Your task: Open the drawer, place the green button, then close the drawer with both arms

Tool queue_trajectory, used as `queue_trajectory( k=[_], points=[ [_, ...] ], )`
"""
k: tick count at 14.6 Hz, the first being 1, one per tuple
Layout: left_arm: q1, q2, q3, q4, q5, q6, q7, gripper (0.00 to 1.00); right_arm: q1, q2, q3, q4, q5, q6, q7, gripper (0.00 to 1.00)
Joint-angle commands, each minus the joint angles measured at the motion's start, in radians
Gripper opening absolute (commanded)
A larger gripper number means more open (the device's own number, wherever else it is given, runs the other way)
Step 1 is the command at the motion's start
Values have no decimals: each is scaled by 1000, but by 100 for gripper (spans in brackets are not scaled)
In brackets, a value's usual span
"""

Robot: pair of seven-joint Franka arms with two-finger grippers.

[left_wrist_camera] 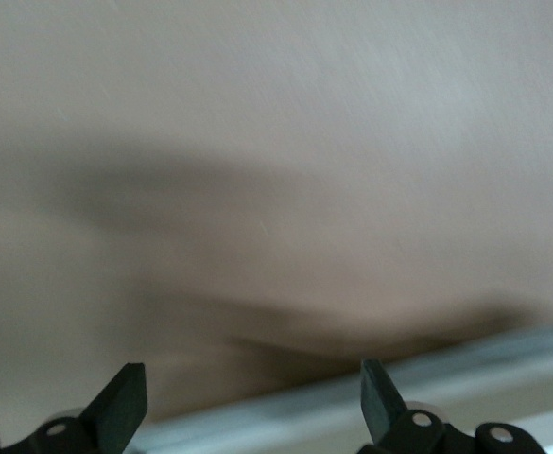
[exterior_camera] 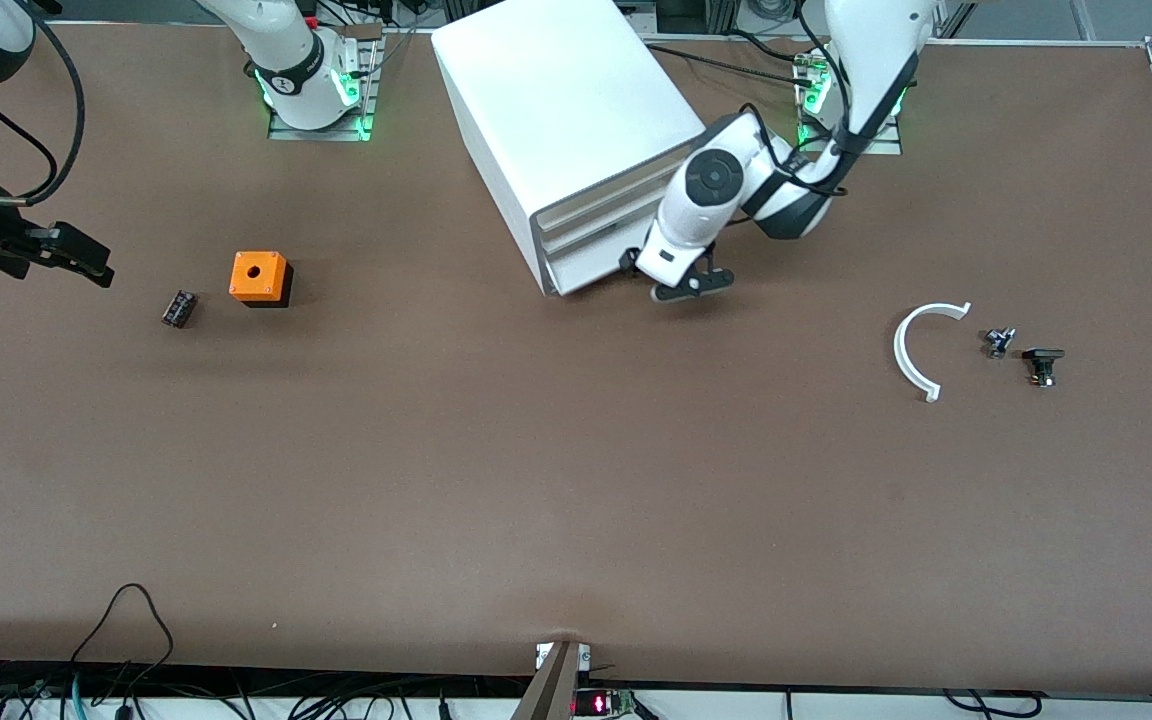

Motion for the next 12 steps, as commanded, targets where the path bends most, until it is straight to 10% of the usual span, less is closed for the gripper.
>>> queue_trajectory(
  k=[1,12],
  points=[
    [10,-43,-34,-22,11,-30,-14,100,1,-6,-2,0,12,5,-12,100],
    [131,-253,175,126,20,-103,50,100,-5,0,-6,20,7,4,-93,100]
  ],
)
